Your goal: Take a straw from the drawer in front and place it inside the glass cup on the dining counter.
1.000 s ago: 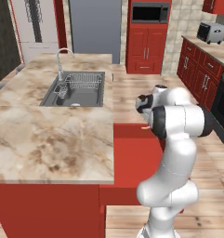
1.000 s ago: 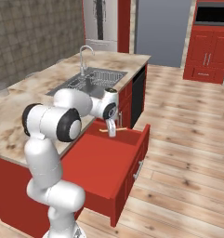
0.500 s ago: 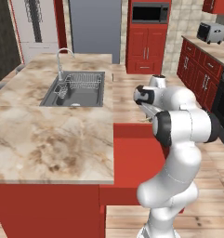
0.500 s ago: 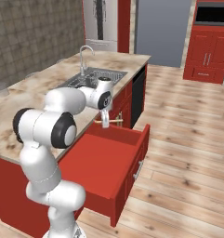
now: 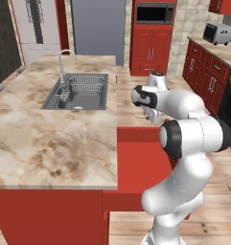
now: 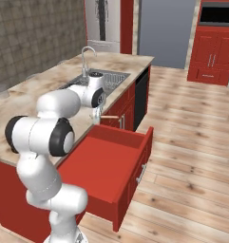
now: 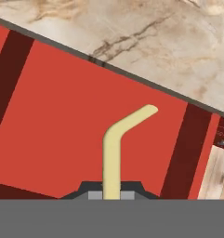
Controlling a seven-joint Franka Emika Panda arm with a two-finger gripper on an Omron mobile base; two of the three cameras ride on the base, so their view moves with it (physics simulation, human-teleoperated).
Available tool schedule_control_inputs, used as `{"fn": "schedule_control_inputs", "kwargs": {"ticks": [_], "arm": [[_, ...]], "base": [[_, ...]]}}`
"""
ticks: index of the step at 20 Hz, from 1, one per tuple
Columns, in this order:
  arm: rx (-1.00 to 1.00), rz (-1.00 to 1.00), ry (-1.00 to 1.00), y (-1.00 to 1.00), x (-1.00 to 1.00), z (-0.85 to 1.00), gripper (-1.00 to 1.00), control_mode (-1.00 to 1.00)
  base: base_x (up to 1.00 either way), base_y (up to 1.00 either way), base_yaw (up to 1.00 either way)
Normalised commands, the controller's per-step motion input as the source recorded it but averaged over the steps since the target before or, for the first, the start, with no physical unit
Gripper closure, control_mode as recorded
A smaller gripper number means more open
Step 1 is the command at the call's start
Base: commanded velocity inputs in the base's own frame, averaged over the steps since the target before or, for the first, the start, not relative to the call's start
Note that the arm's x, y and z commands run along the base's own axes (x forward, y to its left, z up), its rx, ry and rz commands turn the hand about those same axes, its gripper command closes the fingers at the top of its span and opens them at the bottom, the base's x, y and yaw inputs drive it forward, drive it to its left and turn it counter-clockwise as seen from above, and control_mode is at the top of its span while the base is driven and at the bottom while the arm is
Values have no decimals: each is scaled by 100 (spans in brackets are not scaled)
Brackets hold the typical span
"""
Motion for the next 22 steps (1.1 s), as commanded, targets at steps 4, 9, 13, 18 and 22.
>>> {"fn": "schedule_control_inputs", "kwargs": {"ticks": [4,9,13,18,22], "arm": [[0,-23,-21,36,0,19,100,-100],[0,-21,-22,31,0,12,100,-100],[1,-15,-20,24,0,8,100,-100],[5,-11,-22,6,0,9,100,-100],[9,-11,-22,3,0,20,100,-100]], "base": [[0,0,0],[0,0,0],[0,0,0],[0,0,0],[0,0,0]]}}
